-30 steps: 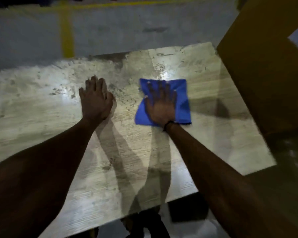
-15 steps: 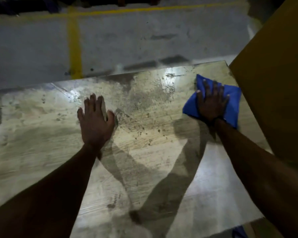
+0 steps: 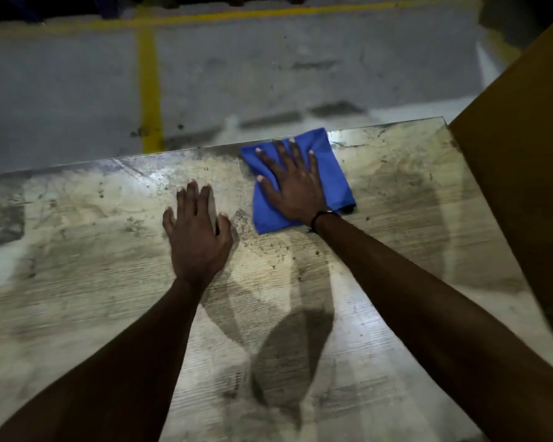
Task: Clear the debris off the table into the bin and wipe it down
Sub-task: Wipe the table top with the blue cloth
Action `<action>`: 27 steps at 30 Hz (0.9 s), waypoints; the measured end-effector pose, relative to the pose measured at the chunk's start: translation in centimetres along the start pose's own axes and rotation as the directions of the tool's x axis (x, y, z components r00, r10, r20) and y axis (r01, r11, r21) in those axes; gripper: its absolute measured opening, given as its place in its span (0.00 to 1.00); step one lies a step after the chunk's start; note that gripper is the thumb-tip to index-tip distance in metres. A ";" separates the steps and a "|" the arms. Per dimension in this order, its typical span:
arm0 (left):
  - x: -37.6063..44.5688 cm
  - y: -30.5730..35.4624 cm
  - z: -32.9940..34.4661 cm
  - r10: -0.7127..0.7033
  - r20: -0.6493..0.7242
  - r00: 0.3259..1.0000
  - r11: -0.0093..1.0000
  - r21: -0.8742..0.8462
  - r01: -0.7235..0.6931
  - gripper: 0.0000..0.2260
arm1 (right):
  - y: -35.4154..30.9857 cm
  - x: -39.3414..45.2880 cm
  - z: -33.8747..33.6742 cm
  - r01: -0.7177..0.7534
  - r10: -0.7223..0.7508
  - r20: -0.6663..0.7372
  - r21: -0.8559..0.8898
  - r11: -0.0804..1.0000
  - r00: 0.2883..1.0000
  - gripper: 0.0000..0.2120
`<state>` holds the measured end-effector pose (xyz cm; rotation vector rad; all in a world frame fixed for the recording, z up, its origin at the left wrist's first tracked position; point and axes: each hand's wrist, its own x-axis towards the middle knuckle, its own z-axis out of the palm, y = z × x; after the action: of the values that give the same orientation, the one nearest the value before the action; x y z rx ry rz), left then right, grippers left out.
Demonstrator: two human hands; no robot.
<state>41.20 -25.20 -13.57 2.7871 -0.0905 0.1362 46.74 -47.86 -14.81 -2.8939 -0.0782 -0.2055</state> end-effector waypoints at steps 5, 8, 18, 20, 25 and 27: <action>-0.1 0.2 -0.4 0.011 0.029 1.000 1.000 -0.007 -0.011 0.30 | 7.4 -5.1 -1.7 -0.312 0.304 -0.079 -0.111 0.944 0.949 0.31; -0.3 -0.1 -0.5 0.031 0.022 0.999 0.999 -0.018 -0.031 0.30 | 8.9 -8.0 -3.2 -0.573 0.564 -0.130 -0.037 0.819 0.815 0.34; -2.0 -10.4 -3.5 0.200 0.083 0.976 0.979 0.016 -0.202 0.30 | -10.2 -7.0 1.1 -0.468 0.457 -0.131 -0.075 0.881 0.880 0.34; -3.1 -14.9 -5.2 0.136 0.083 0.987 0.989 0.047 -0.140 0.30 | -15.5 -7.5 2.1 -0.345 0.335 -0.144 -0.057 0.937 0.931 0.31; -7.9 -22.2 -8.6 0.066 0.077 0.995 0.995 0.063 -0.071 0.30 | -23.4 -15.1 3.3 0.007 -0.004 -0.089 0.030 1.000 0.996 0.28; -10.1 -23.6 -9.4 0.067 0.074 0.995 0.995 0.066 -0.072 0.30 | -22.7 -19.0 2.7 -0.020 0.020 -0.096 0.004 1.000 0.995 0.28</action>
<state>32.22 0.65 -13.87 2.8590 -0.2050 0.0581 26.74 -25.89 -14.89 -2.8755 -0.0324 -0.3407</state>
